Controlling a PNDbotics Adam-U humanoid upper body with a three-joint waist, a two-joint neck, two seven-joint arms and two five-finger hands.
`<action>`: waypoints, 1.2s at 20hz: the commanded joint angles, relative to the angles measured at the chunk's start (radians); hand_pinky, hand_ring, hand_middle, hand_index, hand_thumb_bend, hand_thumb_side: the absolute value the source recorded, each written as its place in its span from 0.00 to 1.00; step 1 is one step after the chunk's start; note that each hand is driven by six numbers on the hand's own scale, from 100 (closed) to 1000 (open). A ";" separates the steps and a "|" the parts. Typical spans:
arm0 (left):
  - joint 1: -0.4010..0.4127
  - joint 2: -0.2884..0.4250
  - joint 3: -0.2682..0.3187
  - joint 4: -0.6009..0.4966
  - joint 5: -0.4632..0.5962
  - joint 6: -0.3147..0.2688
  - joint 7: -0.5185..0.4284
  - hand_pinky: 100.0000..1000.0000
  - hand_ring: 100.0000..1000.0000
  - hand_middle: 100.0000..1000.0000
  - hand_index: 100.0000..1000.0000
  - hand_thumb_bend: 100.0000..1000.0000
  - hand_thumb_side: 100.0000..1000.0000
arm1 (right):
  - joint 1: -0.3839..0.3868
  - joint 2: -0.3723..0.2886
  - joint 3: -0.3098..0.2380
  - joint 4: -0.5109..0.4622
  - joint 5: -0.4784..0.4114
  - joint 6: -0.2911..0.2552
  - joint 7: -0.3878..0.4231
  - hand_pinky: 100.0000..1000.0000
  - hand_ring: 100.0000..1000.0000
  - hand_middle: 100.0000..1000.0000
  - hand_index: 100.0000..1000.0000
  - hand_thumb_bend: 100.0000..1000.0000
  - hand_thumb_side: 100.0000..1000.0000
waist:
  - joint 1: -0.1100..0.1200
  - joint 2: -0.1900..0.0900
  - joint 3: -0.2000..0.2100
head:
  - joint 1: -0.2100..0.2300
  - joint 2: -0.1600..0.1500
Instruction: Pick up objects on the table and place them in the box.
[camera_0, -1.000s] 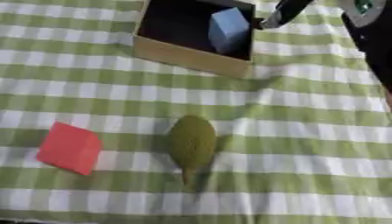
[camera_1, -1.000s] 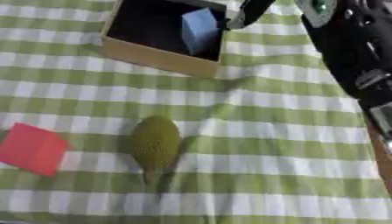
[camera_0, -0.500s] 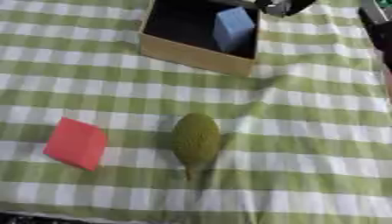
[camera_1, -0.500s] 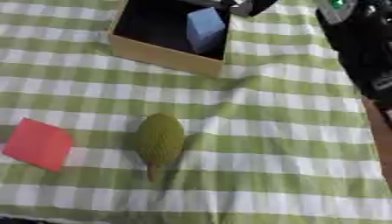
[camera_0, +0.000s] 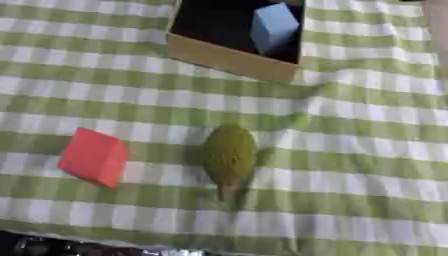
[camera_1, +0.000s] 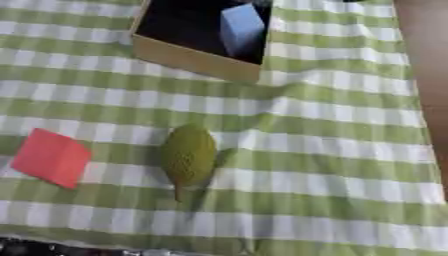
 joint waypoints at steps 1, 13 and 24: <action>-0.014 0.109 -0.004 -0.017 -0.061 0.017 -0.020 0.78 0.72 0.75 0.89 0.11 0.55 | 0.077 -0.040 -0.079 -0.046 -0.019 -0.018 -0.147 0.88 0.85 0.68 0.84 0.00 0.00 | 0.021 -0.030 -0.010 | 0.016 -0.016; -0.069 0.462 -0.093 -0.017 -0.225 0.046 -0.359 0.86 0.81 0.82 0.92 0.34 0.57 | 0.350 0.088 -0.191 -0.048 0.100 -0.100 -0.395 0.88 0.84 0.65 0.82 0.00 0.00 | 0.057 -0.036 -0.060 | 0.038 0.000; -0.109 0.568 -0.178 -0.017 -0.223 0.012 -0.749 0.95 0.88 0.85 0.93 0.57 0.39 | 0.385 0.132 -0.206 -0.048 0.117 -0.092 -0.435 0.88 0.83 0.64 0.82 0.00 0.09 | 0.074 -0.038 -0.060 | 0.026 0.009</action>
